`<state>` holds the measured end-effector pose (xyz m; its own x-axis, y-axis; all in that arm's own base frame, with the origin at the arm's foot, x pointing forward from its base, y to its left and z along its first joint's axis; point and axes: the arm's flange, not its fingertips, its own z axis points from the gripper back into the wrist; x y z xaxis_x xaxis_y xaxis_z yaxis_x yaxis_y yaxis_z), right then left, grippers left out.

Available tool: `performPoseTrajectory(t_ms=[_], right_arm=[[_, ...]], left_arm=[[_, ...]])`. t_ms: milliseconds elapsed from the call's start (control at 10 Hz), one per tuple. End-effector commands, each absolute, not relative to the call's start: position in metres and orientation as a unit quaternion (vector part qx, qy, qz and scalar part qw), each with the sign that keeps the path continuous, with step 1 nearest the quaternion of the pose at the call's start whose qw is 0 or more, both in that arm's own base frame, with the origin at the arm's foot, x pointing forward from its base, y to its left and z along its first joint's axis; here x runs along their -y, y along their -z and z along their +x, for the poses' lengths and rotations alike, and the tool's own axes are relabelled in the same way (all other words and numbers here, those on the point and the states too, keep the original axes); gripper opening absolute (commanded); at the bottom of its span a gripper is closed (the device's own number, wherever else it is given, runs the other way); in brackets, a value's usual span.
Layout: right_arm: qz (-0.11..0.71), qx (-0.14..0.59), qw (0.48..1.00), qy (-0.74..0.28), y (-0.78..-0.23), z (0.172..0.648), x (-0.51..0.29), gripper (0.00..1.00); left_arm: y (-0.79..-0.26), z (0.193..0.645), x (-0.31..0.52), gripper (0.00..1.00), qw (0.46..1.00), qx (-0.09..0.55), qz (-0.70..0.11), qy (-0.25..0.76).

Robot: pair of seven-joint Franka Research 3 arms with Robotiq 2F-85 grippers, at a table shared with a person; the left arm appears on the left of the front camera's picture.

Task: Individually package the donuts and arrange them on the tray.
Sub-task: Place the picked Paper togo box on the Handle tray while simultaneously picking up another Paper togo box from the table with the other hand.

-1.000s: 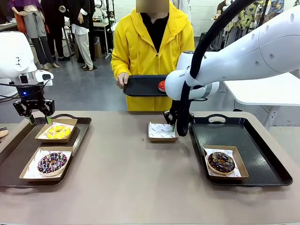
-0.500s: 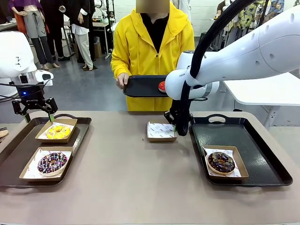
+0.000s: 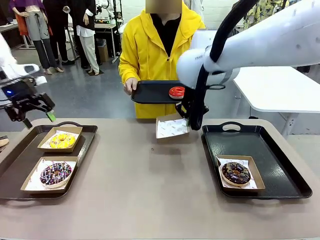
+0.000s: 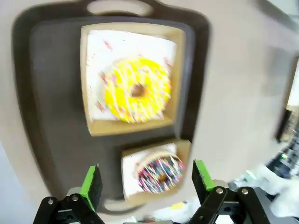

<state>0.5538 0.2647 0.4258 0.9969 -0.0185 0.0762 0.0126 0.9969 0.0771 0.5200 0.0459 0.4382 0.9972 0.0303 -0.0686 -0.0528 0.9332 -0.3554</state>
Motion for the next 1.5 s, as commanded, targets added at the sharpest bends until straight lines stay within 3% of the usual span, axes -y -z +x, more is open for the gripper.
performPoseTrajectory(t_ms=[0,500,1100,1400], right_arm=[[0.021,0.050,0.998,0.036,-0.459,0.549,-0.258,0.00],[0.007,-0.002,0.999,0.046,-0.529,0.581,-0.263,0.00],[0.011,-0.034,0.998,0.055,-0.524,0.594,-0.256,0.00],[0.008,-0.024,0.999,0.044,-0.520,0.590,-0.253,0.00]], left_arm=[[-0.463,0.458,-0.090,1.00,0.955,-0.020,-0.296,-0.006],[-0.489,0.364,-0.183,1.00,0.863,0.025,-0.504,-0.010],[-0.461,0.375,-0.225,1.00,0.814,-0.022,-0.568,-0.118],[-0.457,0.366,-0.215,1.00,0.837,-0.016,-0.542,-0.075]])
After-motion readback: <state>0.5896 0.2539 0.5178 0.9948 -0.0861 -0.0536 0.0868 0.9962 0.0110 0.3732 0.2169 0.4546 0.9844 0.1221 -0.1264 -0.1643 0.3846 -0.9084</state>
